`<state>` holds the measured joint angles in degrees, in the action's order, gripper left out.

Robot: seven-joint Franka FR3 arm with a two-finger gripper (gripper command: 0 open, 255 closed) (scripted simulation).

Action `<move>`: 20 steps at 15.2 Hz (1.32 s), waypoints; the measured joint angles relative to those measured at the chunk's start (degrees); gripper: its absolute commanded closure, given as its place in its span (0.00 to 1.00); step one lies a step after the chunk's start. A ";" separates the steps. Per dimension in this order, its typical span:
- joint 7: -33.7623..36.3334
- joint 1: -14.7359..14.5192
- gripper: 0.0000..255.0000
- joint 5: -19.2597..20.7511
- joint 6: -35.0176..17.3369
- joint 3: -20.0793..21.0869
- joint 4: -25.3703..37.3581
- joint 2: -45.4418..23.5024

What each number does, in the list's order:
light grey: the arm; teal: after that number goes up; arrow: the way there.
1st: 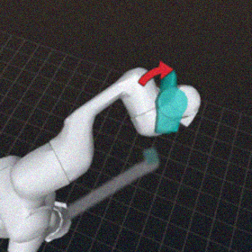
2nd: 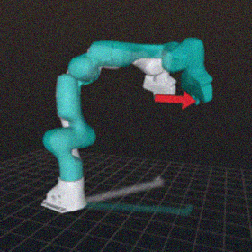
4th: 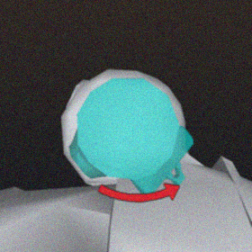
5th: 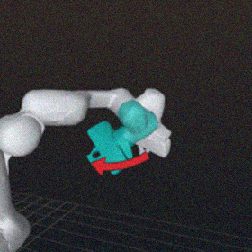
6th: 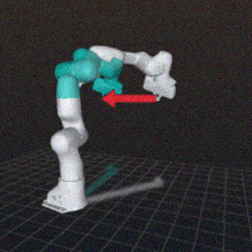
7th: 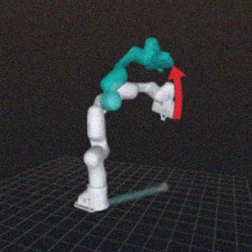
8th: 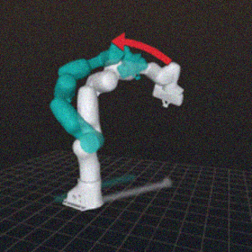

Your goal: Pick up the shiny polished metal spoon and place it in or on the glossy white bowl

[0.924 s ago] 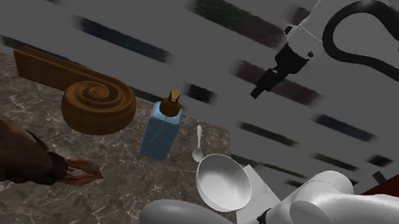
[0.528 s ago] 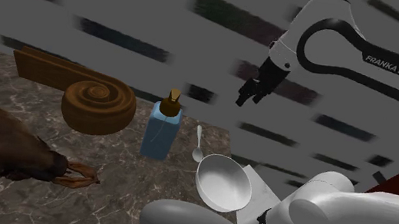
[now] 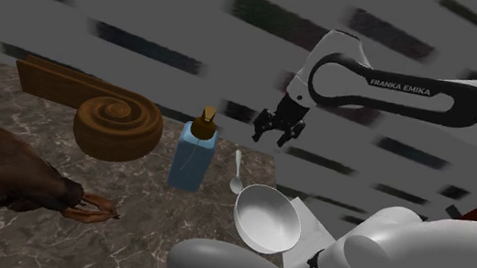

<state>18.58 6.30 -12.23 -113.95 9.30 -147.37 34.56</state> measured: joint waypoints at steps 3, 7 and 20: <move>6.00 0.60 0.00 -3.61 -5.41 1.60 -1.58 -5.02; 11.88 0.98 0.00 -8.18 -12.62 2.97 -3.47 -11.42; 12.27 0.20 0.00 -10.38 -20.31 4.36 -5.49 -17.02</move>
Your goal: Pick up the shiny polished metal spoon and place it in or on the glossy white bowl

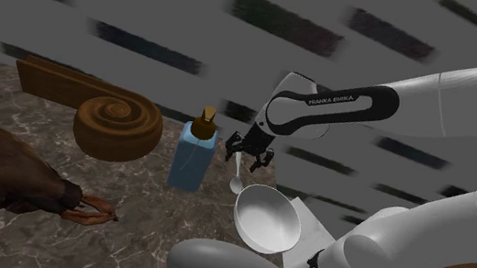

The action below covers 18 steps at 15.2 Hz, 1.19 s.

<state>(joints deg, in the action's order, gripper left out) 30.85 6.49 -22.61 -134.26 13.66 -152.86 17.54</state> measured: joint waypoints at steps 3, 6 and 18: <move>0.00 0.00 1.00 0.00 -0.01 0.00 0.00 0.00; 0.03 0.18 1.00 0.17 0.18 -0.21 -0.01 0.25; 1.09 0.21 1.00 0.88 4.57 -0.39 1.57 3.11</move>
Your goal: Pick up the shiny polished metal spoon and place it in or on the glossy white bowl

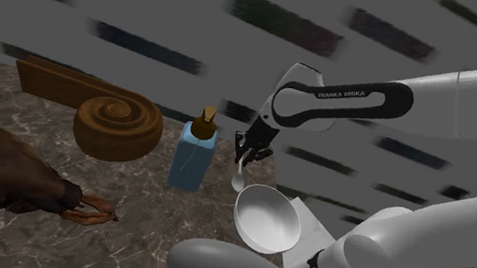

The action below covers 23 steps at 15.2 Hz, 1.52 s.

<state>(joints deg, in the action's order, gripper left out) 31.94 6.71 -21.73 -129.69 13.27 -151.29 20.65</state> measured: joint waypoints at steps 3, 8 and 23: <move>0.56 0.22 1.00 0.57 2.72 -0.28 1.34 1.42; 1.68 0.38 1.00 1.31 7.22 -0.61 3.59 3.77; 4.06 0.78 1.00 2.95 19.17 -1.88 10.38 9.08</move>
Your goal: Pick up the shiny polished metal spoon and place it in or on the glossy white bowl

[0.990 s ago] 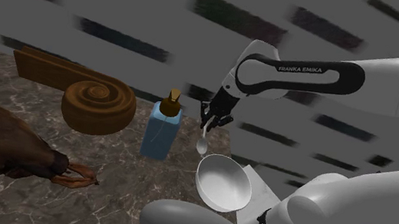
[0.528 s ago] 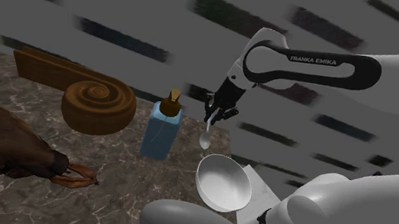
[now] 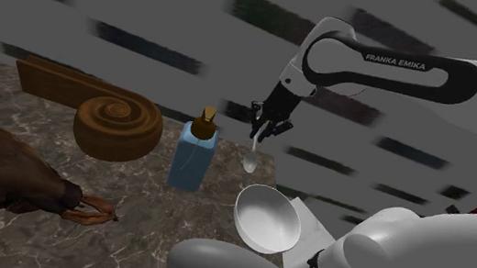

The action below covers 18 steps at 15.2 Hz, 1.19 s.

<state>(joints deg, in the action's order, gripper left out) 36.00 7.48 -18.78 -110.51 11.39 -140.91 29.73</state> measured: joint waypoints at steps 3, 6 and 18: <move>0.79 -1.05 1.00 -0.94 2.12 0.11 -4.08 6.31; 2.64 -2.83 1.00 -2.39 4.87 0.81 -8.79 14.15; 10.37 -9.63 1.00 -7.45 14.57 4.15 -20.06 36.67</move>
<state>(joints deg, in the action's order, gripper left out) 46.37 -2.15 -26.23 -95.95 15.55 -160.97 66.40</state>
